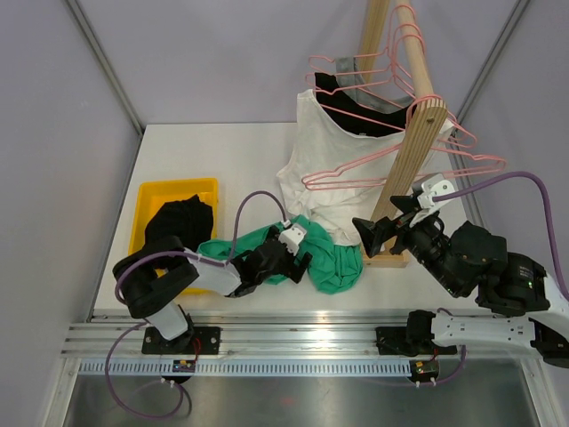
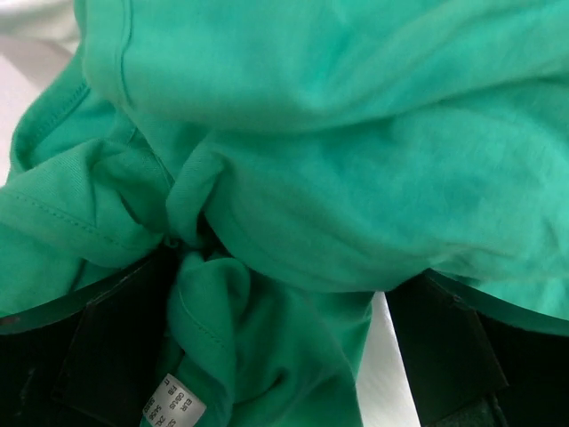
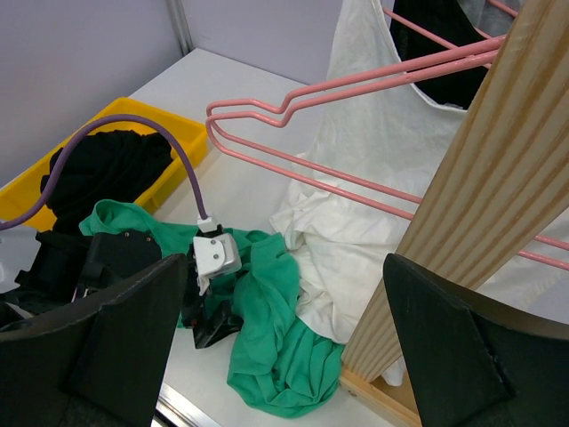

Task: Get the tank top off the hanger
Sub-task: Place the tank top into the basket

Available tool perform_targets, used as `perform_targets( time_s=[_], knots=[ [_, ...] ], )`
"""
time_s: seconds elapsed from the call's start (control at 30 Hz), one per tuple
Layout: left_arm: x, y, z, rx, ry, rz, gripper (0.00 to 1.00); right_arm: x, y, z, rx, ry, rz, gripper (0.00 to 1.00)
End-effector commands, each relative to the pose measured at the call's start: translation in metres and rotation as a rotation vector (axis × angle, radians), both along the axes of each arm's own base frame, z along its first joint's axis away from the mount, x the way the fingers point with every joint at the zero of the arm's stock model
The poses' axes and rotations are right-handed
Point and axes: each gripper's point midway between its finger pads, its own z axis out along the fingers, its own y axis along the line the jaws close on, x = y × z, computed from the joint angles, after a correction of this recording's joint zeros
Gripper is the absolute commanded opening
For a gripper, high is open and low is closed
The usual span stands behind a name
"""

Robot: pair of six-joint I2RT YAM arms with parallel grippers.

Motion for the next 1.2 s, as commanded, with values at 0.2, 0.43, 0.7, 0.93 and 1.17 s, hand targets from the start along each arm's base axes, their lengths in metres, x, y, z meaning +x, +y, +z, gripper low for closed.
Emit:
perform_targets(
  time_s=[0.2, 0.43, 0.7, 0.93, 1.17],
  knots=[
    [-0.009, 0.002, -0.026, 0.025, 0.000, 0.068, 0.06, 0.000, -0.012, 0.006, 0.040, -0.006, -0.033, 0.99],
    [-0.021, -0.002, -0.010, 0.046, -0.018, 0.069, 0.00, 0.001, -0.016, 0.005, 0.041, -0.007, -0.045, 0.99],
    [-0.043, 0.022, 0.054, 0.094, -0.085, 0.231, 0.00, 0.003, -0.010, -0.001, 0.030, -0.009, -0.049, 0.99],
    [-0.062, 0.055, 0.128, -0.047, -0.108, 0.272, 0.00, 0.004, -0.002, -0.003, 0.023, -0.010, -0.035, 0.99],
    [-0.051, 0.083, 0.219, -0.116, -0.188, 0.266, 0.00, 0.007, 0.013, -0.005, -0.005, -0.018, -0.026, 1.00]
  ],
)
